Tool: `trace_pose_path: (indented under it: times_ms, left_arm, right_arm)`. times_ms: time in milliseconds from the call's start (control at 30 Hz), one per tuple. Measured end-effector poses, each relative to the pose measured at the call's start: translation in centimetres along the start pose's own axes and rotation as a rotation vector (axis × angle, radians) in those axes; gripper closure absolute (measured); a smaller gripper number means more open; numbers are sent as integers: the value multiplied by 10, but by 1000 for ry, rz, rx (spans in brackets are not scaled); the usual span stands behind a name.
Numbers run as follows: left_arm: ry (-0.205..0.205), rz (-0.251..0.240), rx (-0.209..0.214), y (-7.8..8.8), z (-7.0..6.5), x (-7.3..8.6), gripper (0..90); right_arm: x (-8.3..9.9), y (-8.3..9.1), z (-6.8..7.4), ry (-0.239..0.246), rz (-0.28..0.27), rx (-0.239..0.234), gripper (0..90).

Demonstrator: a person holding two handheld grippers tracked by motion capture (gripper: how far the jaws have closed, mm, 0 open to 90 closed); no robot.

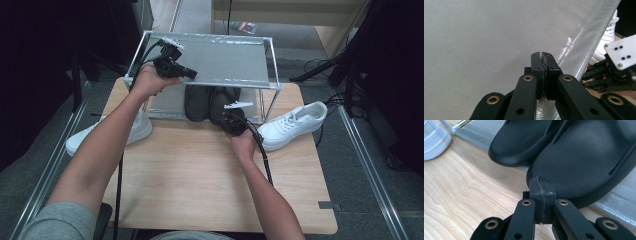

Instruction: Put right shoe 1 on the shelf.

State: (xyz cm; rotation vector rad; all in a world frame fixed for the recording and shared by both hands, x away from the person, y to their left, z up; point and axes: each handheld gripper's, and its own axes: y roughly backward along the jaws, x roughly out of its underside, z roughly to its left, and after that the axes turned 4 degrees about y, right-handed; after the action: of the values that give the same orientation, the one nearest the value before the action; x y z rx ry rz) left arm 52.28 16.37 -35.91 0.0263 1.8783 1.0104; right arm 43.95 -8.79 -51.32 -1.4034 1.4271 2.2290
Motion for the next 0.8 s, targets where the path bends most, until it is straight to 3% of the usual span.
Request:
trace_pose_path:
  times_ms: [67,233,433,567,700,800]
  left_arm:
    - [3,-2,-1,0,0,0,884]
    - [37,-7,6,0,1,0,873]
    - [45,-1,-2,4,-2,-1,803]
    - [50,24,-10,11,-5,0,749]
    - [53,21,10,21,-11,2,663]
    - [41,23,3,28,-18,4,595]
  right_arm:
    - [0,1,1,6,9,6,900]
    - [0,16,8,19,-12,-35,900]
    - [5,42,16,26,-30,-111,865]
    - [9,59,20,39,-36,-159,784]
    - [14,73,23,51,-48,-198,712]
    - [20,79,24,53,-47,-224,640]
